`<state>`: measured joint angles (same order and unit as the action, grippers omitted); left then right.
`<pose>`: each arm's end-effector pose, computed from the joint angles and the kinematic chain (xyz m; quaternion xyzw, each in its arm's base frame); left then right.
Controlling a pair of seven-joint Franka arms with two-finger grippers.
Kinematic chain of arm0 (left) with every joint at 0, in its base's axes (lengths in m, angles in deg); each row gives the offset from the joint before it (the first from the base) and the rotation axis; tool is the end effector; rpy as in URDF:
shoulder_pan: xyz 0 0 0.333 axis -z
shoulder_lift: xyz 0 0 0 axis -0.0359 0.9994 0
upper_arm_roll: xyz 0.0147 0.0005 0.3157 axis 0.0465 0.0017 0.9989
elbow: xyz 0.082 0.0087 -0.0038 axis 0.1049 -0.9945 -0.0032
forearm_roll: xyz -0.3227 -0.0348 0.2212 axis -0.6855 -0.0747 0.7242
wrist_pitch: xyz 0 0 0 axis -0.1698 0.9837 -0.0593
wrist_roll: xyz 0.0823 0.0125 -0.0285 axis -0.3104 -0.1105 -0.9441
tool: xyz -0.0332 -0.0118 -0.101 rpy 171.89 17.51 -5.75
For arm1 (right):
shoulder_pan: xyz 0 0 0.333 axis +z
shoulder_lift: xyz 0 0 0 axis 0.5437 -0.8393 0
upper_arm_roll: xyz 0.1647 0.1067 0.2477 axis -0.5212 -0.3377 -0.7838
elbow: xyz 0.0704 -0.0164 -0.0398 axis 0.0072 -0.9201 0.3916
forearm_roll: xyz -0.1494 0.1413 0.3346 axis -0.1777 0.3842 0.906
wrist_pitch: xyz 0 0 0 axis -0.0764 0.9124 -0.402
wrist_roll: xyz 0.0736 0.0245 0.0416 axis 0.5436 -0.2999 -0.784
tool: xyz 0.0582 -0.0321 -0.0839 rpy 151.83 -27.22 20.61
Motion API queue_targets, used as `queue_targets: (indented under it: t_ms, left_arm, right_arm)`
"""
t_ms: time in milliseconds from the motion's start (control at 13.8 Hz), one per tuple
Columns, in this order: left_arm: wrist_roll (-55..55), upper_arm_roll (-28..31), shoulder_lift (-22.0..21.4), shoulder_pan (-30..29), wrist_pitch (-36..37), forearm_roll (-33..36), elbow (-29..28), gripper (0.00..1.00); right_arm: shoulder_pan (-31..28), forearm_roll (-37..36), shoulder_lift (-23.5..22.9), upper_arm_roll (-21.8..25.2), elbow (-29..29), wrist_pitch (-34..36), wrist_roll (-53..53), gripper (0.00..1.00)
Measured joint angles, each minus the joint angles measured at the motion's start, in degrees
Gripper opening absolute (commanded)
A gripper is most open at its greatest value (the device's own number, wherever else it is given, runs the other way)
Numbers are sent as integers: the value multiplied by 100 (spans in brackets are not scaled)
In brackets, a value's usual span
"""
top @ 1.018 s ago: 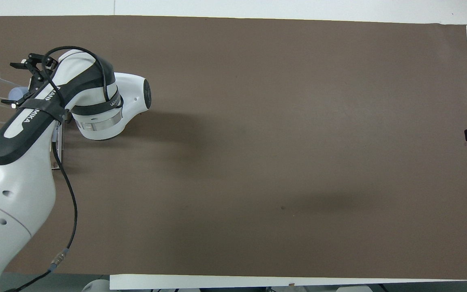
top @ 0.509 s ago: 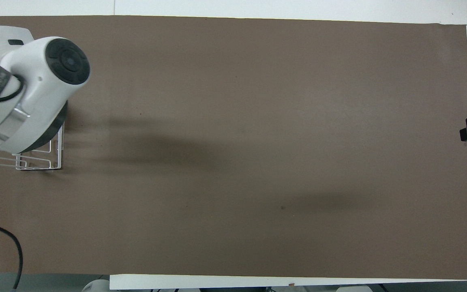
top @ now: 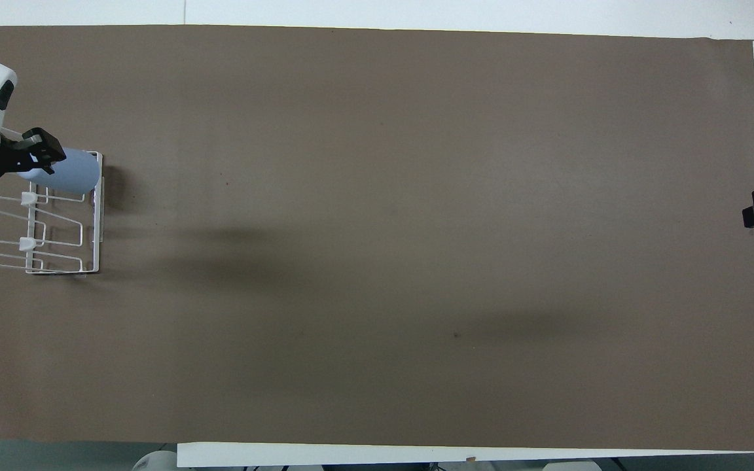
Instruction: Hang cup on cup holder
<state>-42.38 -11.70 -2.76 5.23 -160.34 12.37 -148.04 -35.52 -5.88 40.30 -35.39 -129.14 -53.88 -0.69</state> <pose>0.5517 -0.0775 0.5440 -0.9799 -0.1267 -0.0202 0.1528 0.5152 -0.0614 0.6439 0.9963 -0.0320 -0.0788 0.0086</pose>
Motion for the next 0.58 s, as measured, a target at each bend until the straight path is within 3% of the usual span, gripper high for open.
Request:
queue_targets:
  t_ms: [364, 582]
  left_arm:
    - [3182, 40, 54, -447, 1509, -1262, 835, 100]
    - [3480, 44, 97, -521, 1691, -1525, 1021, 100]
  right_arm:
    - [0, 0, 0, 0, 0, 0, 0, 100]
    - [0, 0, 0, 0, 0, 0, 0, 100]
